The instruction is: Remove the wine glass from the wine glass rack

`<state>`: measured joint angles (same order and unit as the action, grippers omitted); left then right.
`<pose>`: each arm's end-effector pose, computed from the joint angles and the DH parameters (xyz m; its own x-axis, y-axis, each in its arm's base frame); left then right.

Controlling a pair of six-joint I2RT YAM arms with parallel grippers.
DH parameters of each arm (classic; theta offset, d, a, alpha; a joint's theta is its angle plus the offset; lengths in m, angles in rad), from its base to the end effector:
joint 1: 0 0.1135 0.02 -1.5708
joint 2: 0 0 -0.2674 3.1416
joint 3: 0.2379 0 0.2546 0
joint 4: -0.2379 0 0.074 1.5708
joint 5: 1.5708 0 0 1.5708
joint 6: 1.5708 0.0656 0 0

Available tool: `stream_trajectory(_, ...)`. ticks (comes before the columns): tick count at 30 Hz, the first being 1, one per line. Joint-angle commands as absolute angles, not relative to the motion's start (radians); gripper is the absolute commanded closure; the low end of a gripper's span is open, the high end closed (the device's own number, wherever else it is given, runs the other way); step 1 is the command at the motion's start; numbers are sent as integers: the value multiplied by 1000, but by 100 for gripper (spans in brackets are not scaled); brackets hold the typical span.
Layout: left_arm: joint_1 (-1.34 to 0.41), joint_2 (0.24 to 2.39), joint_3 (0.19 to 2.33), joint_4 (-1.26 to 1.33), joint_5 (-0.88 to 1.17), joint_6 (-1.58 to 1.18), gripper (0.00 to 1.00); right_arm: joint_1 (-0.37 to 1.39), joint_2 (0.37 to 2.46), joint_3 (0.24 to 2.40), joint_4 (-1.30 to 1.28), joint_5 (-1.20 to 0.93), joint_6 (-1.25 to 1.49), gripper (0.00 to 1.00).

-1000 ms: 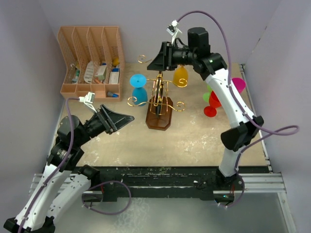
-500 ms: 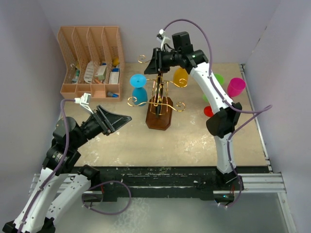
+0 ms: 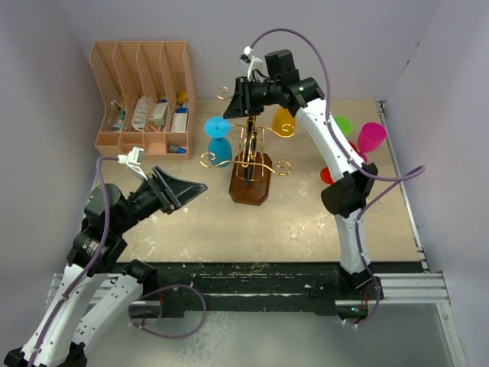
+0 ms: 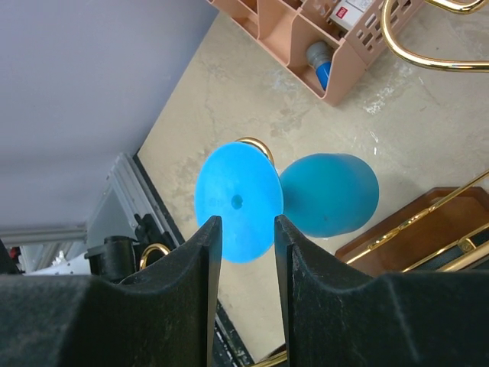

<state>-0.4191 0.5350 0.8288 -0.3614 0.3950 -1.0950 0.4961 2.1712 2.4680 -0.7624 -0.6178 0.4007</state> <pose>0.1210 -0.0815 0.3698 -0.6739 -0.5980 -0.4339 0.2778 0.3391 -0.8988 0.4252 0.2733 0.4066 -0.6925 -0.0132 -0.7213 -0.6224 0.5166 0.5880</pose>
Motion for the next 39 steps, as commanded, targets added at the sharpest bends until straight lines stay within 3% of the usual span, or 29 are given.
stream_trajectory(1, -417, 537, 859, -335, 390, -1071, 30, 515, 2187, 2528, -784, -571, 355, 63)
stream_trajectory(33, -417, 534, 850, -332, 399, -1067, 30, 542, 2256, 2572, -814, -488, 299, 63)
stream_trajectory(36, -418, 534, 847, -333, 399, -1065, 30, 544, 2255, 2573, -813, -489, 301, 66)
stream_trajectory(39, -418, 534, 843, -329, 402, -1067, 30, 545, 2252, 2573, -812, -491, 304, 75)
